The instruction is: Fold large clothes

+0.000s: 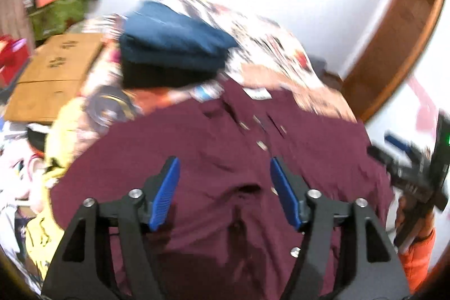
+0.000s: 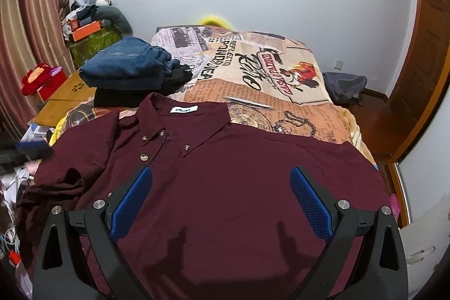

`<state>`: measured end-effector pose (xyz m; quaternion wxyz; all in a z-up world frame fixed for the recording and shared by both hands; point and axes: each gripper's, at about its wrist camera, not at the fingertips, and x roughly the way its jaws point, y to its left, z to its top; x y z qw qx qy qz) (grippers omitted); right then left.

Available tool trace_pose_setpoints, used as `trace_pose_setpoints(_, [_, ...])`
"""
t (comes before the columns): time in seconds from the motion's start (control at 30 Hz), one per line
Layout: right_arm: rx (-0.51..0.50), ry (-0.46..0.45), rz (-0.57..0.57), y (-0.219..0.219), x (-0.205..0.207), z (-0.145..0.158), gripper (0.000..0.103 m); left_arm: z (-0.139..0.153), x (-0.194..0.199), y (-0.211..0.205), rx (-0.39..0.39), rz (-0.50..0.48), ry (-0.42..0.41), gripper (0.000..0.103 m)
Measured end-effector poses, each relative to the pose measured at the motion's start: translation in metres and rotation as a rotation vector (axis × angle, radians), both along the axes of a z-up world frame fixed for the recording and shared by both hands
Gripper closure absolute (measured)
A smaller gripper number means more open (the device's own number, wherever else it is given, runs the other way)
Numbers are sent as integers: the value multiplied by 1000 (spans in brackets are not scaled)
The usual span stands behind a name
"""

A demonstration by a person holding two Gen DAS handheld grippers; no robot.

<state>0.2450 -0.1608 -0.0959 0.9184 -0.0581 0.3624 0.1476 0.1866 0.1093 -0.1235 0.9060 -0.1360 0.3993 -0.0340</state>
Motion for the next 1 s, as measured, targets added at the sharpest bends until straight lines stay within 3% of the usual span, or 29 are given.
trace_pose_setpoints(0.13, [-6, 1, 21, 10, 0, -1, 5, 1, -14, 63, -8, 184, -23, 23])
trace_pose_setpoints(0.3, [-13, 6, 48, 27, -1, -3, 5, -43, -37, 141, -78, 394, 81, 23])
trace_pose_setpoints(0.5, [-40, 23, 89, 53, 3, -8, 5, -127, -65, 203, -325, 545, 227, 23])
trace_pose_setpoints(0.67, [-78, 40, 117, 72, 3, -15, 5, -184, -78, 217, -611, 572, 277, 23])
trace_pose_setpoints(0.73, [-104, 38, 129, 79, 1, -18, 5, -197, -77, 216, -687, 571, 287, 23])
trace_pose_setpoints(0.87, [-143, 27, 142, 85, -1, -18, 5, -203, -65, 210, -657, 575, 304, 25])
trace_pose_setpoints(0.93, [-151, 23, 144, 86, -2, -18, 5, -202, -59, 209, -608, 588, 301, 35])
trace_pose_setpoints(1.0, [-153, 22, 143, 85, -1, -17, 5, -195, -54, 209, -529, 601, 290, 57])
